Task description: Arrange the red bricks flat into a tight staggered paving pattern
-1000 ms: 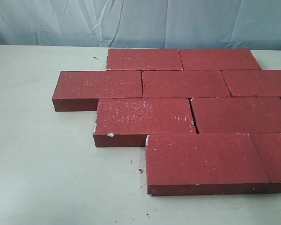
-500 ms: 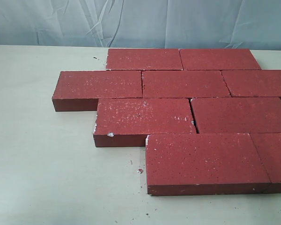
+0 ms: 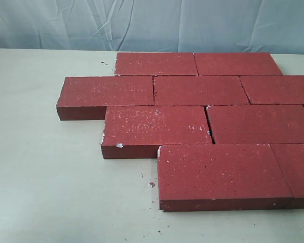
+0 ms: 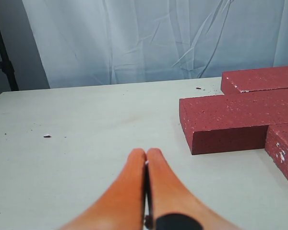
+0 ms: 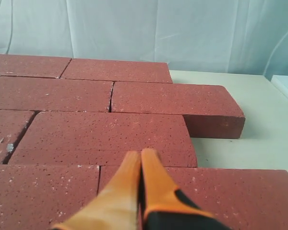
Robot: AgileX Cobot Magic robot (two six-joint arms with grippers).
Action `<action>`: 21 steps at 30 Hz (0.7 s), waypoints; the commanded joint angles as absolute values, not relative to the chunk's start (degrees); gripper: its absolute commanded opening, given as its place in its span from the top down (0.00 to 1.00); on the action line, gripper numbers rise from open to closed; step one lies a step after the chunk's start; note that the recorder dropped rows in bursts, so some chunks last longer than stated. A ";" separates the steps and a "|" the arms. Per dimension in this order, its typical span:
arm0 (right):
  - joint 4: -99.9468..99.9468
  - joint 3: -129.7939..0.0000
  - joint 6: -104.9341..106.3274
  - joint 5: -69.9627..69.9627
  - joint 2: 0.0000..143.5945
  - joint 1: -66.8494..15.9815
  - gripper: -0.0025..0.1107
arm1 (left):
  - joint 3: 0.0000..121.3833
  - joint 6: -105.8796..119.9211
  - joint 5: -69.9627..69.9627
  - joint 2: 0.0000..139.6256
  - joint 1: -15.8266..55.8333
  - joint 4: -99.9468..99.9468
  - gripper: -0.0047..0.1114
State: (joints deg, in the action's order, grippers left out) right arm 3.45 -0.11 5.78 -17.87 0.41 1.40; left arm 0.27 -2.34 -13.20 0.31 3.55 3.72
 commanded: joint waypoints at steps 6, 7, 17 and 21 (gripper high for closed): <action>2.10 0.00 3.86 -17.84 0.00 1.66 0.99 | 0.00 -2.33 -12.80 0.00 3.52 3.60 0.96; 2.10 0.00 3.36 -17.84 0.00 1.66 0.99 | 0.00 -2.33 -12.80 0.00 3.52 3.60 0.96; 0.00 0.00 1.22 -17.84 0.00 1.66 0.99 | 0.00 -2.33 -12.80 0.00 3.52 3.60 0.96; 0.00 0.00 1.08 -17.84 0.00 1.66 0.99 | 0.00 -2.33 -12.80 0.00 3.52 3.60 0.96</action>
State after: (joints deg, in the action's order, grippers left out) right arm 0.58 -0.11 1.37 -18.21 0.41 1.40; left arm 0.27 -2.34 -13.20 0.31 3.55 3.72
